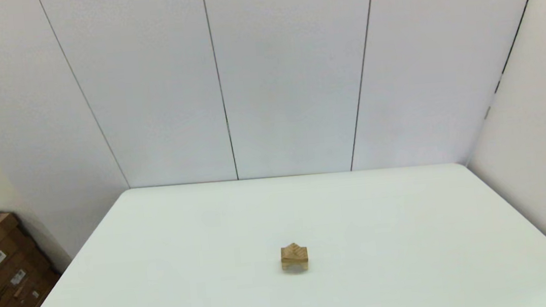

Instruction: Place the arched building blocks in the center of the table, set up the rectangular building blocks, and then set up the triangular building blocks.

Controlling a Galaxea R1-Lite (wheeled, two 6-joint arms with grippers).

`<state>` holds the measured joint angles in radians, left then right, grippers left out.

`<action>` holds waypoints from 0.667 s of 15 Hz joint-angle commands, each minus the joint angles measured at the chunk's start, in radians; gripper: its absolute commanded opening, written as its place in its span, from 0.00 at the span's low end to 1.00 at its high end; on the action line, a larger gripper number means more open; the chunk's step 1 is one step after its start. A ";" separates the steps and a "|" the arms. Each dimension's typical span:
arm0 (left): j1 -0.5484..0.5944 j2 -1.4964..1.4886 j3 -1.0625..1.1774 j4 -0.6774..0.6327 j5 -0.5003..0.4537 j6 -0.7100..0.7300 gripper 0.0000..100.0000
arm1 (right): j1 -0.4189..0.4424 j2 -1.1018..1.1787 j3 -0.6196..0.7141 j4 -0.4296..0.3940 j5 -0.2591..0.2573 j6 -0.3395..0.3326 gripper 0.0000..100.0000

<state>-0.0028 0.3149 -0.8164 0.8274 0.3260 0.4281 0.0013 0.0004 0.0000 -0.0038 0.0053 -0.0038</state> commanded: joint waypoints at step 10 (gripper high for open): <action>0.007 -0.315 0.301 -0.102 -0.058 -0.135 1.00 | 0.000 -0.002 0.002 -0.001 0.001 -0.001 1.00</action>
<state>0.0047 0.0057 -0.5838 0.7753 0.2674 0.3034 0.0013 0.0004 0.0000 -0.0043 0.0053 -0.0038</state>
